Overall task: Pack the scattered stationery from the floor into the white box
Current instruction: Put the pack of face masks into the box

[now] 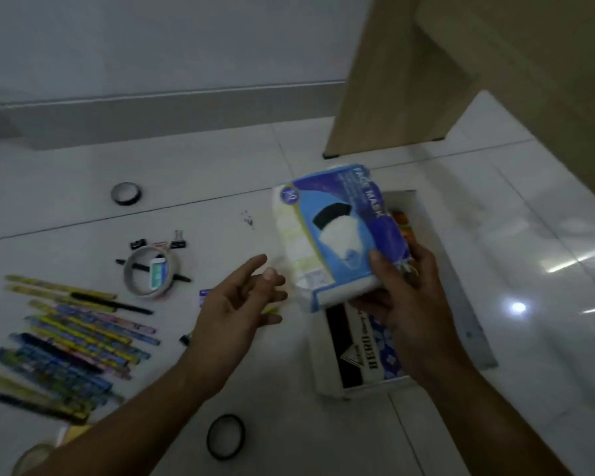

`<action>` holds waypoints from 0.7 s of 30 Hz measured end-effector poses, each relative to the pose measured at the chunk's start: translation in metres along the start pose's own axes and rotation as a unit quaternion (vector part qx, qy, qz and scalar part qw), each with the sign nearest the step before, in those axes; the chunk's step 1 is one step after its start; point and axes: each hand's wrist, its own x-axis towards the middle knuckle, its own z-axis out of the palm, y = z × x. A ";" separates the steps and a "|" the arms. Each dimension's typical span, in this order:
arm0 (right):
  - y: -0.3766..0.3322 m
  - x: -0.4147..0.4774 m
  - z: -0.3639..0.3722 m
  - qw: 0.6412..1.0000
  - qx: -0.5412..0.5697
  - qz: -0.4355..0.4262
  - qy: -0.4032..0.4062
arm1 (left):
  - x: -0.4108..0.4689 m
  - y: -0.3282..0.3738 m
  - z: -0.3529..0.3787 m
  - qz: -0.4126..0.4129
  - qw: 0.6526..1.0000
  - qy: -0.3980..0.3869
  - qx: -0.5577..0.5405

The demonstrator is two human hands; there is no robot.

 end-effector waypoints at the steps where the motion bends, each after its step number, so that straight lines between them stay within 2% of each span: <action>1: -0.001 -0.001 -0.015 1.000 -0.001 0.001 0.022 | 0.001 -0.005 0.010 0.000 1.000 0.007 0.029; 6: 0.020 0.010 -0.049 0.996 -0.016 0.042 0.078 | 0.013 -0.022 0.041 0.028 0.986 0.019 0.164; 12: 0.054 0.045 -0.034 0.992 -0.039 0.098 0.065 | 0.029 -0.030 0.054 0.051 0.968 -0.028 0.243; 14: 0.054 0.054 -0.031 0.989 -0.104 0.089 0.058 | 0.031 -0.030 0.056 0.046 0.972 -0.041 0.225; 17: 0.054 0.064 -0.033 0.963 -0.260 0.043 0.049 | 0.028 -0.029 0.057 0.040 0.976 -0.050 0.208; 21: 0.062 0.059 -0.032 0.930 -0.366 -0.009 0.021 | 0.025 -0.026 0.054 0.036 0.978 -0.063 0.196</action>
